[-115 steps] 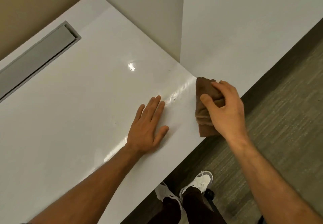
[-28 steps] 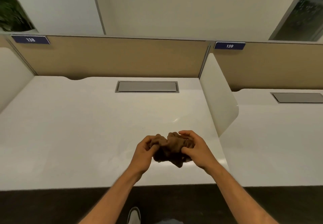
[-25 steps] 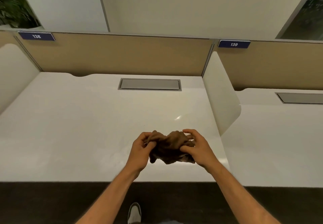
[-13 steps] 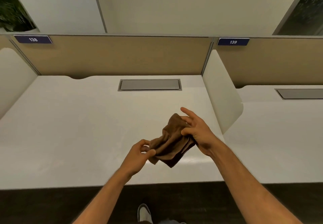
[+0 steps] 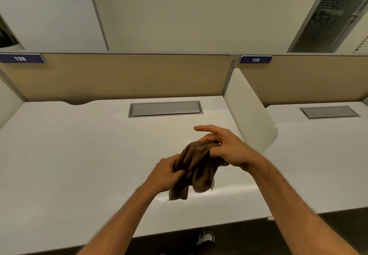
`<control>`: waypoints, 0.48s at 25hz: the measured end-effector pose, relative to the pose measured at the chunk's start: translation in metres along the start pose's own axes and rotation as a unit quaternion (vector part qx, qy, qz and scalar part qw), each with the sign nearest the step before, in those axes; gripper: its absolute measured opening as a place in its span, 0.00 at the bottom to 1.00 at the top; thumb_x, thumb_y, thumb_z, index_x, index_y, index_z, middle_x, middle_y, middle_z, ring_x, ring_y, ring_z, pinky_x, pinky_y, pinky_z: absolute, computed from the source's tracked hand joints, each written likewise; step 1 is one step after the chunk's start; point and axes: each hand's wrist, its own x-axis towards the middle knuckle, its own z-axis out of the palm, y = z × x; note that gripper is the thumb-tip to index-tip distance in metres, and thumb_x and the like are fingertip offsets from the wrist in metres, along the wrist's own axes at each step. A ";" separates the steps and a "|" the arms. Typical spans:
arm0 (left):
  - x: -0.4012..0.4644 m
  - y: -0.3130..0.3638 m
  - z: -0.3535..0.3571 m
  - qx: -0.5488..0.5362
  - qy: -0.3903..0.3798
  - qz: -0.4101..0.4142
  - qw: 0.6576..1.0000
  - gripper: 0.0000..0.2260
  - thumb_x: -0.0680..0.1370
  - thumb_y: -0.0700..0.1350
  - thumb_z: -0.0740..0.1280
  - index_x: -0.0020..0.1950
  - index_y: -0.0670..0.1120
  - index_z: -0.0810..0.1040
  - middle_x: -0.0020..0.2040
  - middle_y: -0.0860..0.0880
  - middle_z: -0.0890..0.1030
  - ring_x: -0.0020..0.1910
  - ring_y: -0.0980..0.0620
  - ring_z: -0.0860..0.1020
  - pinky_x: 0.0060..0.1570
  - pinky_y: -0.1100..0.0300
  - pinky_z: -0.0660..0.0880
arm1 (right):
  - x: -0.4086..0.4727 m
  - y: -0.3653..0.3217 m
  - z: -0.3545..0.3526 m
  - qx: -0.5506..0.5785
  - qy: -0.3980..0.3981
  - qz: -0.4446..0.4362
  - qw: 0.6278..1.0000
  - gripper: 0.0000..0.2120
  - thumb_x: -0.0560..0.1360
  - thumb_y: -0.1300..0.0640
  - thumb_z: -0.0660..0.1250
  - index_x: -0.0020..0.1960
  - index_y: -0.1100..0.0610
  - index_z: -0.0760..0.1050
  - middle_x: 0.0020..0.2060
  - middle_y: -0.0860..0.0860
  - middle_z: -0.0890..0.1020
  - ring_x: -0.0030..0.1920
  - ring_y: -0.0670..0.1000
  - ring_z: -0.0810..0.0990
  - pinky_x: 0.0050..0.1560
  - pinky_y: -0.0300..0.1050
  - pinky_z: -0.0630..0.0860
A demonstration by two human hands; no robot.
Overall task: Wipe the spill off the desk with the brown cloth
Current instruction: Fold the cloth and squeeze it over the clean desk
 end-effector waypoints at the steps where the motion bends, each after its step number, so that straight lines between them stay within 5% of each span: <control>1: -0.002 -0.008 -0.003 0.005 -0.007 -0.014 1.000 0.11 0.81 0.44 0.68 0.61 0.55 0.81 0.54 0.54 0.86 0.52 0.52 0.84 0.59 0.50 0.82 | 0.000 0.001 -0.001 -0.007 0.004 0.003 1.000 0.36 0.75 0.72 0.64 0.65 0.32 0.73 0.54 0.44 0.86 0.52 0.48 0.86 0.46 0.42 0.84; 4: -0.011 -0.031 -0.017 0.009 0.018 -0.028 0.999 0.20 0.77 0.33 0.66 0.49 0.60 0.83 0.45 0.59 0.86 0.46 0.55 0.84 0.52 0.55 0.82 | -0.001 0.004 -0.004 -0.016 0.015 0.010 1.000 0.32 0.76 0.71 0.65 0.66 0.36 0.75 0.55 0.43 0.86 0.56 0.50 0.84 0.56 0.46 0.84; 8: -0.010 -0.050 -0.042 0.004 0.064 -0.024 0.998 0.27 0.75 0.29 0.63 0.46 0.64 0.83 0.43 0.65 0.86 0.47 0.64 0.83 0.46 0.71 0.76 | -0.002 0.025 -0.002 -0.056 0.038 0.024 0.997 0.31 0.76 0.71 0.65 0.68 0.39 0.74 0.57 0.42 0.83 0.55 0.51 0.83 0.55 0.43 0.84; 12: -0.001 -0.051 -0.063 -0.105 0.114 -0.026 0.988 0.24 0.76 0.30 0.64 0.46 0.58 0.88 0.45 0.55 0.88 0.45 0.57 0.85 0.42 0.66 0.79 | 0.006 0.043 -0.009 -0.120 0.064 0.070 0.988 0.27 0.75 0.67 0.69 0.68 0.43 0.74 0.56 0.45 0.79 0.50 0.50 0.80 0.45 0.39 0.81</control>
